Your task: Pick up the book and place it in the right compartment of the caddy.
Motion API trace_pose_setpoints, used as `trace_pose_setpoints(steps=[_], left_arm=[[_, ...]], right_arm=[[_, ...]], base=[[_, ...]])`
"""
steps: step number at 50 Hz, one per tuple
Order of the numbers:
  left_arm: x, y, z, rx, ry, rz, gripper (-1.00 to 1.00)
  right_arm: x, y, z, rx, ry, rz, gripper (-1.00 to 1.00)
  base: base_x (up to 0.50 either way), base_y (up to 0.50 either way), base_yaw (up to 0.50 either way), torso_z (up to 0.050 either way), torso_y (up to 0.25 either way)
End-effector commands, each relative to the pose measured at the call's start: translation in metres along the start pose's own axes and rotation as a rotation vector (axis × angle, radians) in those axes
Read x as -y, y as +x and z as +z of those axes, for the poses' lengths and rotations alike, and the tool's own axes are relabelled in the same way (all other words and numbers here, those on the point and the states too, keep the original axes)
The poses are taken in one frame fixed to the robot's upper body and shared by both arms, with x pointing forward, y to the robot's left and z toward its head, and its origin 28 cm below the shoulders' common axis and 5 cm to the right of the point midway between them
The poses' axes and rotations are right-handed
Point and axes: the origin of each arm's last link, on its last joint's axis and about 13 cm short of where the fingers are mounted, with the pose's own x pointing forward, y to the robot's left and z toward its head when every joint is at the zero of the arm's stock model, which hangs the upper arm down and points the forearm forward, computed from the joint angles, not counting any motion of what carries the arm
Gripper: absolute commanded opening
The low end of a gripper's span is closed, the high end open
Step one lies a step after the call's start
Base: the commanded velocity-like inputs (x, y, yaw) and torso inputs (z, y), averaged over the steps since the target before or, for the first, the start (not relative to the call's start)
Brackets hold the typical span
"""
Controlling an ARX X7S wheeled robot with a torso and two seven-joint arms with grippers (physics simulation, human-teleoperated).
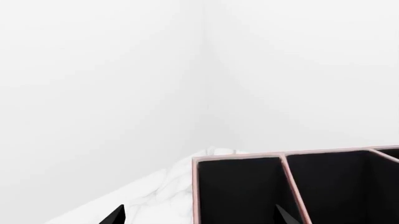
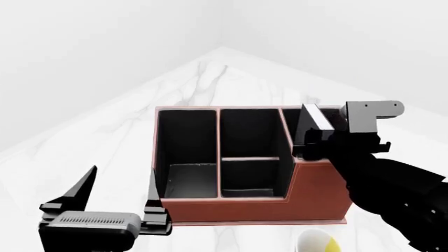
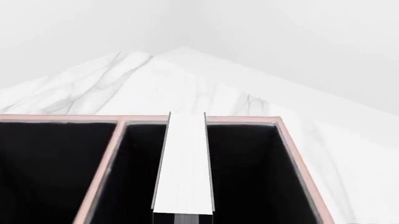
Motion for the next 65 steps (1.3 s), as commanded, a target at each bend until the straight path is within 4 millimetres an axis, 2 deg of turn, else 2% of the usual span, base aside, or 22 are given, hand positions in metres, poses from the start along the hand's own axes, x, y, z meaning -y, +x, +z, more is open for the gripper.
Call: trace_pose_setpoints(steps=[1,11,12,41,65], left_arm=[[0.000,0.000,0.000,0.000,0.001,0.000,1.00],[0.000,0.000,0.000,0.000,0.001,0.000,1.00],[0.000,0.000,0.000,0.001,0.001,0.000,1.00],[0.000,0.000,0.000,0.002,0.001,0.000,1.00],[0.000,0.000,0.001,0.002,0.000,-0.001,1.00]], right_arm=[[0.005,0.002,0.005,0.047,-0.015,-0.025,-1.00],[0.005,0.002,0.006,0.047,-0.009,-0.020,-1.00],[0.004,0.002,0.005,0.046,-0.016,-0.017,1.00],[0.004,-0.001,0.007,0.052,-0.004,-0.009,1.00],[0.005,-0.016,0.028,0.270,0.073,-0.005,1.00]], base=[[0.00,0.00,0.00,0.000,0.000],[0.00,0.00,0.00,0.001,0.001],[0.00,0.00,0.00,0.000,0.000],[0.00,0.00,0.00,0.000,0.000],[0.00,0.00,0.00,0.000,0.000]])
